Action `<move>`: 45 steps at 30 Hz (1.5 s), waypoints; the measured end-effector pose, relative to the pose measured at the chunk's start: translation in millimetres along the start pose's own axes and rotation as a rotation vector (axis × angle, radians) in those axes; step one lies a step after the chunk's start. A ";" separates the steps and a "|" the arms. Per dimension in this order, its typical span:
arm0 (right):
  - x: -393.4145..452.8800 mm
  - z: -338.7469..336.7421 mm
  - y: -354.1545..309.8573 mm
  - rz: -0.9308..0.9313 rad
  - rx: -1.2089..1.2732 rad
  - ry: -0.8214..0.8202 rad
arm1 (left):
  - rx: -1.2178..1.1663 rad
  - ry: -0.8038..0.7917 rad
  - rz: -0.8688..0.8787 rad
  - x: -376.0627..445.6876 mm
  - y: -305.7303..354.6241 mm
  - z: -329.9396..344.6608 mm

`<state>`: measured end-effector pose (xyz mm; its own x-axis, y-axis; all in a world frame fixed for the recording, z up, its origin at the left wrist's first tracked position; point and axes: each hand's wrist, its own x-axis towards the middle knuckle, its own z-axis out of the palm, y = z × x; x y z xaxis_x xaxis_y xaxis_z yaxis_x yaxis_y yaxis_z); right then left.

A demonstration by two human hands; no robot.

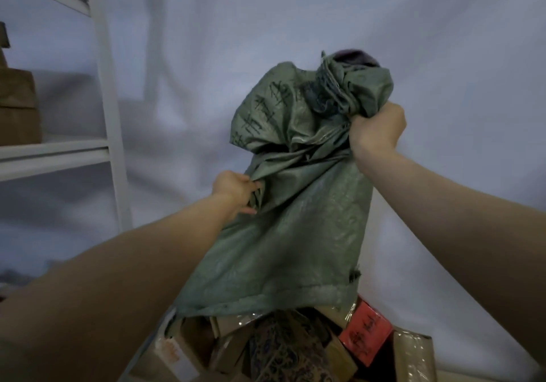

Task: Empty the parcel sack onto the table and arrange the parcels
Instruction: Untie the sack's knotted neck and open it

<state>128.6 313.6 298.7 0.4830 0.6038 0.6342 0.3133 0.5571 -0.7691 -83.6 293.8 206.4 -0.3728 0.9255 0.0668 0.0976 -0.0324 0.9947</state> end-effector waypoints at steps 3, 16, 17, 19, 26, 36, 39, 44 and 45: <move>18.8 -9.8 -19.7 -0.060 0.055 0.059 | -0.194 0.038 0.148 10.4 36.0 10.7; 28.7 -52.2 35.1 0.097 -0.030 0.024 | -0.021 0.075 0.143 3.4 9.1 47.6; 30.1 -54.0 34.4 0.095 -0.026 0.027 | -0.016 0.071 0.150 2.3 10.7 49.4; 31.3 -58.1 33.8 0.078 -0.020 0.028 | -0.007 0.062 0.152 -0.3 8.6 53.0; 31.5 -69.9 42.7 0.071 -0.002 0.006 | -0.028 0.025 0.114 -11.1 0.1 60.9; 40.1 -86.7 30.4 0.073 0.013 0.020 | -0.145 -0.009 0.093 -28.4 23.6 68.5; 32.1 -90.5 46.2 0.086 -0.010 0.015 | -0.114 -0.035 0.105 -30.2 14.5 73.1; 42.4 -94.7 35.3 0.093 0.018 0.054 | -0.139 -0.022 0.181 -25.2 31.5 75.8; 42.9 -95.0 32.6 0.087 0.022 0.056 | -0.137 -0.016 0.187 -23.9 31.6 76.2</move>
<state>237.2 303.6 293.3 0.5528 0.6182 0.5588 0.2505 0.5163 -0.8190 -1.3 299.5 230.3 -0.3453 0.9045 0.2504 0.0370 -0.2535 0.9666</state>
